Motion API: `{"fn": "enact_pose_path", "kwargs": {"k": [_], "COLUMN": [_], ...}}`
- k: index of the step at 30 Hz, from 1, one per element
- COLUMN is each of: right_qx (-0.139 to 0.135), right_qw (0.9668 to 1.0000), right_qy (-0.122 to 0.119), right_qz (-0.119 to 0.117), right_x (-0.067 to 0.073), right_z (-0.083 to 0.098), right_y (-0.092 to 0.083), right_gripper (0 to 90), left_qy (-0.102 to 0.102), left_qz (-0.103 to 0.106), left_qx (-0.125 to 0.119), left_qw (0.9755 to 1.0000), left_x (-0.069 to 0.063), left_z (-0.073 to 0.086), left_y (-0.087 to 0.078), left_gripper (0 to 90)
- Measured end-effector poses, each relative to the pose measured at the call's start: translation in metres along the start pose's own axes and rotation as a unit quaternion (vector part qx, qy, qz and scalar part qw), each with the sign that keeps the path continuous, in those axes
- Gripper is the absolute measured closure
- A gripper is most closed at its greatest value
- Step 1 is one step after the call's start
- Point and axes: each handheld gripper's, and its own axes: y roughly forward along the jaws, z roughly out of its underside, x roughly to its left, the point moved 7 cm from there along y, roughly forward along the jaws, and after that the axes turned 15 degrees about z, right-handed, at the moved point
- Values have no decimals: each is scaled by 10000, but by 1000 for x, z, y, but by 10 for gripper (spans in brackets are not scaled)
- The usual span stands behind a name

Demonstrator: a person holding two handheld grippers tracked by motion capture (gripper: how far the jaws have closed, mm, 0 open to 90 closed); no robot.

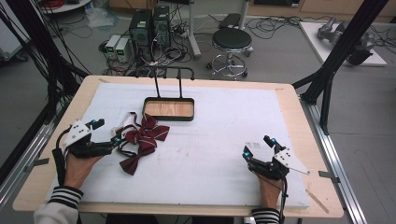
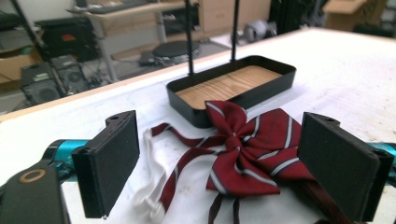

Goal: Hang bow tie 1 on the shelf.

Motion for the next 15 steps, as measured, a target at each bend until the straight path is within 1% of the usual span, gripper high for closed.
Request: {"fn": "enact_pose_path", "kwargs": {"k": [1,2,4,6,7,8,9,10,11,12,13,15], "right_qx": [-1,-3,-17,-23,-23,-23,-13,-14,-22,-15,-15,-16], "right_qw": [10000,10000,10000,10000,10000,10000,10000,10000,10000,10000,10000,10000], "right_qy": [7,11,-1,0,-3,-3,10,10,1,9,9,7], "right_qz": [-1,-4,0,5,8,8,11,11,7,15,15,15], "right_x": [0,0,0,0,0,0,0,0,0,0,0,0], "right_z": [0,0,0,0,0,0,0,0,0,0,0,0], "right_y": [0,0,0,0,0,0,0,0,0,0,0,0], "right_gripper": [109,109,109,109,108,108,109,109,109,109,109,109], "left_qy": [-1,-1,25,7,2,2,-36,-36,-62,-128,-128,-137], "left_qz": [94,94,180,221,196,196,197,197,190,237,237,339], "left_qx": [175,175,390,563,705,705,904,904,998,1190,1190,1371], "left_qw": [9998,9998,9991,9982,9973,9973,9957,9957,9948,9925,9925,9899], "left_x": [1,1,2,3,6,6,8,8,9,10,10,11], "left_z": [-7,-7,-12,-17,-21,-21,-25,-25,-26,-28,-28,-29], "left_y": [7,7,14,20,26,26,31,31,34,39,39,45], "left_gripper": [136,136,139,138,146,149,149,150,150,150,151,151]}}
